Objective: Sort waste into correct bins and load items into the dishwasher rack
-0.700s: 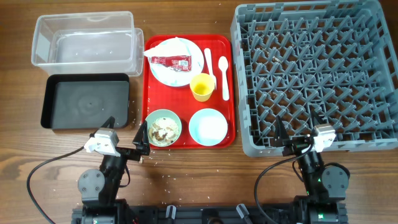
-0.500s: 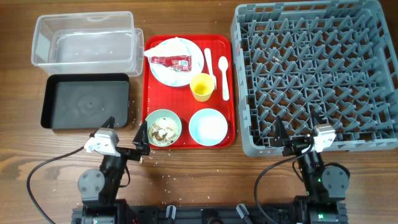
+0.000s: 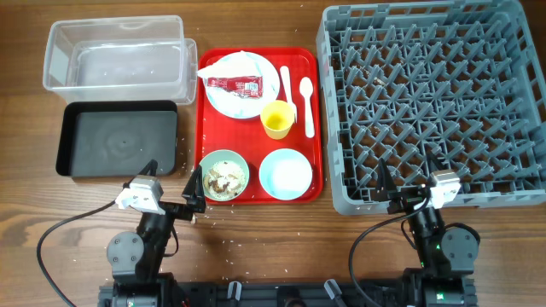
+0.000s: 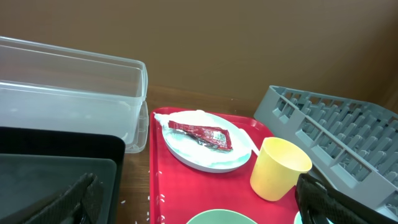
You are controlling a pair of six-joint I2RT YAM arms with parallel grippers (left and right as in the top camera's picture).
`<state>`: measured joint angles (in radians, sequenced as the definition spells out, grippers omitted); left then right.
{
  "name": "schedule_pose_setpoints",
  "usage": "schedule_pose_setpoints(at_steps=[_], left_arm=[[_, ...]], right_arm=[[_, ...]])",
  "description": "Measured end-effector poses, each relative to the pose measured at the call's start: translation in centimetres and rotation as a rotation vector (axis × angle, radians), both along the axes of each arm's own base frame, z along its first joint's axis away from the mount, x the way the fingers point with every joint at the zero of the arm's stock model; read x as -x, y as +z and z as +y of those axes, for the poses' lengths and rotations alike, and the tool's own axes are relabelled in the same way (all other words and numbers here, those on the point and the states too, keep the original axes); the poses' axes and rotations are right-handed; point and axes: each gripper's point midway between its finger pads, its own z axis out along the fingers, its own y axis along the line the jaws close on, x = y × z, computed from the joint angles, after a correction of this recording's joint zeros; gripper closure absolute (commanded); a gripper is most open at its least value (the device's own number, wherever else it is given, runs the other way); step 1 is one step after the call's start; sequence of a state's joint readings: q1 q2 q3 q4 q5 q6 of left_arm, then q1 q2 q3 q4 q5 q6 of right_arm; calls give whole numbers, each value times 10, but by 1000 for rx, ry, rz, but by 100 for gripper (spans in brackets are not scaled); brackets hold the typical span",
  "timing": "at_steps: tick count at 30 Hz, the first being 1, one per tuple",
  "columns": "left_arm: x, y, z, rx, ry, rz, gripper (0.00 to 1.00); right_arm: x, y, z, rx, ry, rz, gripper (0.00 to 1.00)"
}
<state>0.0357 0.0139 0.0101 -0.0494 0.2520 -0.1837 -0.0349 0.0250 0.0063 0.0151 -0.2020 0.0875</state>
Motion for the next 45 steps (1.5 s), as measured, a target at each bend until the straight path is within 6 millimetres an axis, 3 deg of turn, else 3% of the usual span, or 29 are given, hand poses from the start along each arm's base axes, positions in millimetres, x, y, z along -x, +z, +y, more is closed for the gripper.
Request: schedule_pose_setpoints(at_steps=[41, 45], left_arm=[[0, 0, 0, 0, 0, 0, 0], [0, 0, 0, 0, 0, 0, 0]], right_arm=[[0, 0, -2, 15, -13, -2, 0], [0, 11, -1, 17, -7, -48, 0]])
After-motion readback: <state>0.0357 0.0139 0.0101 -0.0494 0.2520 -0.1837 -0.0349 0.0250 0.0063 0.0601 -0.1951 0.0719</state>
